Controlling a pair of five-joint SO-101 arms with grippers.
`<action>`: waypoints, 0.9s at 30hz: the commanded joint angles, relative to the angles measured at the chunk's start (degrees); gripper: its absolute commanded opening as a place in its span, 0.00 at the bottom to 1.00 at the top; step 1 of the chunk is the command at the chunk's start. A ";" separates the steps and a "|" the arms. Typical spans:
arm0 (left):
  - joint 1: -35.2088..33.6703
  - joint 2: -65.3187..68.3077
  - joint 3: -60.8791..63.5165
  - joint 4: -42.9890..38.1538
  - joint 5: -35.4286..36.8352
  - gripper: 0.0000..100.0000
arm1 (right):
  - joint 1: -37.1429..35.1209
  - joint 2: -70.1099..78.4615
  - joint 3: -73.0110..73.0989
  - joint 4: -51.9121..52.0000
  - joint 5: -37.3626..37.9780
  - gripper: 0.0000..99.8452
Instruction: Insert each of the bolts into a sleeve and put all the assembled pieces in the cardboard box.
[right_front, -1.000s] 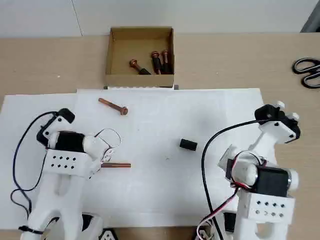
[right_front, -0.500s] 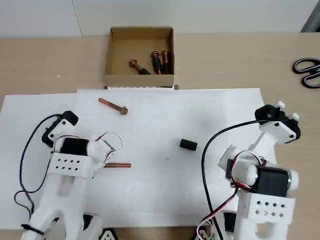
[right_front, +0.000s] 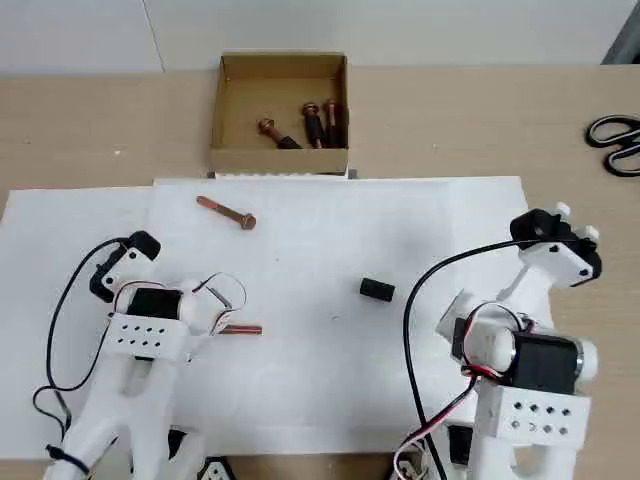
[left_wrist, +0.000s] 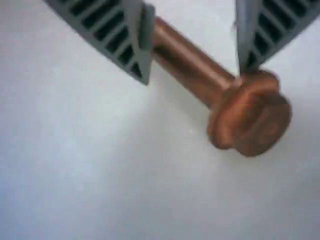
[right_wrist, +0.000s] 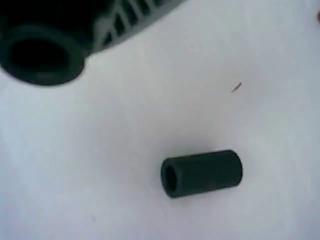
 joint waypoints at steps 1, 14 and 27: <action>0.35 0.09 -0.04 -1.67 -0.44 0.11 | 0.48 -0.84 -0.18 0.04 -0.53 0.00; 0.35 0.09 5.58 -6.77 -0.44 0.11 | 0.48 -0.84 -0.18 0.04 -0.53 0.00; -0.09 0.09 8.31 -6.51 -2.37 0.04 | 0.48 -0.84 -0.18 0.04 -0.44 0.00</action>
